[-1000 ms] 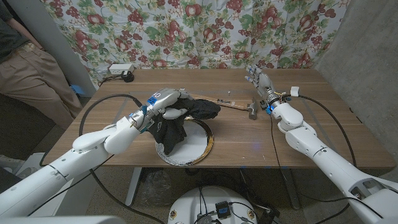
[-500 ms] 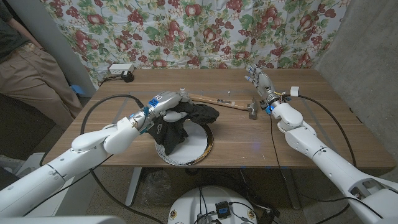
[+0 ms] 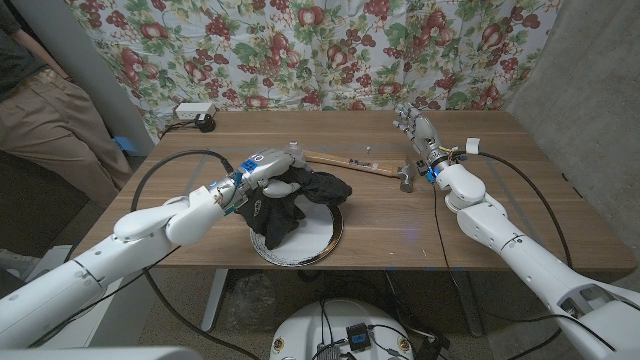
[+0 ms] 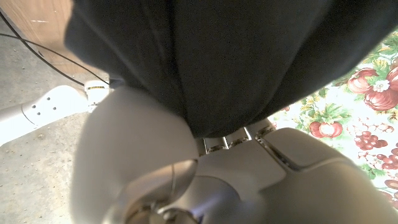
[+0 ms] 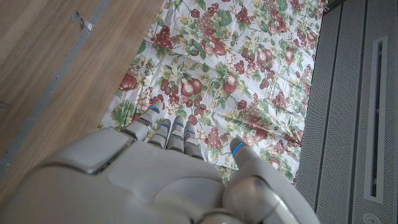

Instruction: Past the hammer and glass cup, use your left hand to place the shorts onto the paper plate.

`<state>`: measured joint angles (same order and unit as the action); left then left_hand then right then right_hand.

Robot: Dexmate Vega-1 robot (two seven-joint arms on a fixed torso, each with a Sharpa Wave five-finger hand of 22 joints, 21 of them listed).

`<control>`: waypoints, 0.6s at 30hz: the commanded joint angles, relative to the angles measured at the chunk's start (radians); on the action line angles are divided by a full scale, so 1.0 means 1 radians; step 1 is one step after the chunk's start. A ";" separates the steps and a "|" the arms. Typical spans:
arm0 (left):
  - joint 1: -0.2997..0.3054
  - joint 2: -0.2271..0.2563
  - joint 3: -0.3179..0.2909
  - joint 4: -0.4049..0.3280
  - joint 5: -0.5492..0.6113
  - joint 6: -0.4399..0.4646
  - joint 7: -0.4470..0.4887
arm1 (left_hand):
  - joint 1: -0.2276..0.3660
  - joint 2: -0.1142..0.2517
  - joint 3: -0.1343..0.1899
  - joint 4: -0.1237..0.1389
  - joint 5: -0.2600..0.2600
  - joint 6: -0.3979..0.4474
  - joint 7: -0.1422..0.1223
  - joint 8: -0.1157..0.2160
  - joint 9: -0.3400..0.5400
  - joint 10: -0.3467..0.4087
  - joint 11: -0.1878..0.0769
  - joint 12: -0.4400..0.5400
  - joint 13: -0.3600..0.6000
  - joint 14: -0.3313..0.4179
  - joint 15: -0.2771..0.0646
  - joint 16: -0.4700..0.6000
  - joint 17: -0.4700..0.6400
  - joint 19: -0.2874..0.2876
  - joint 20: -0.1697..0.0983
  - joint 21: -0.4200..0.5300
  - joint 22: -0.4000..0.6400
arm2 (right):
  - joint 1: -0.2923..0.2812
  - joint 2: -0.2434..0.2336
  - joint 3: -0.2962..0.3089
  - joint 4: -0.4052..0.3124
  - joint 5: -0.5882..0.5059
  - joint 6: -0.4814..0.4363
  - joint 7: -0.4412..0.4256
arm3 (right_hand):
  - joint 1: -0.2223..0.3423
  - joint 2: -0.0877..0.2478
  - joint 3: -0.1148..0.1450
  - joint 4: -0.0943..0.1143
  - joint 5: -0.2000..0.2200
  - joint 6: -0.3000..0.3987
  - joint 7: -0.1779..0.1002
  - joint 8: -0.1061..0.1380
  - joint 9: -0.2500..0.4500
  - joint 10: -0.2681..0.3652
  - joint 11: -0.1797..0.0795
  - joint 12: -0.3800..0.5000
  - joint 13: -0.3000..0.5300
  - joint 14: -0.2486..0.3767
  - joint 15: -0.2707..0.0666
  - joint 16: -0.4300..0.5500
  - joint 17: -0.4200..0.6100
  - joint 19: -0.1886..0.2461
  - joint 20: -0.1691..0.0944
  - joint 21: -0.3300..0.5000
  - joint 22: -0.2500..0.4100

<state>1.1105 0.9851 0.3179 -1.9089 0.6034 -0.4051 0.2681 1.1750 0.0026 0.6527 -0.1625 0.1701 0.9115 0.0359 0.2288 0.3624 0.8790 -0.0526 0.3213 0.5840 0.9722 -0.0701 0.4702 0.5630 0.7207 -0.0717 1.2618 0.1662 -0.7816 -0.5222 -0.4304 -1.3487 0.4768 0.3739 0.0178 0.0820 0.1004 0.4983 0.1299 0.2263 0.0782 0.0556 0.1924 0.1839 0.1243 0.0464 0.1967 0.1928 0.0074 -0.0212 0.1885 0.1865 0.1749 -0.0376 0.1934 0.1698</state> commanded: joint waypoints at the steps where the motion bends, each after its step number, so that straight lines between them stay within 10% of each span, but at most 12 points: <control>1: -0.022 0.025 0.020 -0.008 -0.017 0.009 -0.067 | 0.075 0.076 -0.005 -0.001 -0.002 -0.024 -0.014 -0.013 -0.015 -0.010 -0.013 -0.021 -0.014 0.040 -0.163 -0.040 -0.031 -0.022 -0.071 -0.014 0.002 | 0.008 0.005 -0.001 0.015 0.000 0.005 0.002 | 0.002 0.037 0.003 0.000 0.000 0.003 0.000 0.001 0.003 0.009 -0.003 0.002 0.002 0.005 -0.007 0.002 0.000 -0.001 -0.043 0.001 0.003; 18: -0.034 0.061 0.031 -0.043 -0.037 0.039 -0.168 | -0.089 0.004 -0.075 0.047 0.002 -0.102 -0.033 -0.041 -0.060 -0.075 -0.017 -0.100 -0.072 -0.047 -0.150 -0.145 -0.124 -0.063 -0.039 -0.076 -0.002 | 0.015 0.008 0.000 0.032 0.003 0.014 0.009 | 0.001 0.036 0.003 0.000 0.000 0.001 0.000 0.001 0.003 0.010 0.000 0.002 0.002 0.006 -0.006 0.002 0.000 -0.001 -0.043 0.002 0.003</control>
<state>1.0823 1.0283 0.3440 -1.9359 0.5790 -0.3794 0.1462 1.1335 0.0333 0.5905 -0.1211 0.1685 0.8237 0.0055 0.1909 0.3098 0.8160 -0.0706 0.2317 0.5198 0.9298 -0.1207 0.3446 0.4563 0.6625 -0.0634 1.1962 0.1622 -0.7719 -0.5164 -0.4309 -1.3280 0.4776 0.3822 0.0196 0.0820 0.1004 0.4983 0.1299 0.2263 0.0782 0.0556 0.1924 0.1839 0.1243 0.0464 0.1967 0.1928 0.0093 -0.0232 0.1885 0.1865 0.1749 -0.0376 0.1934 0.1698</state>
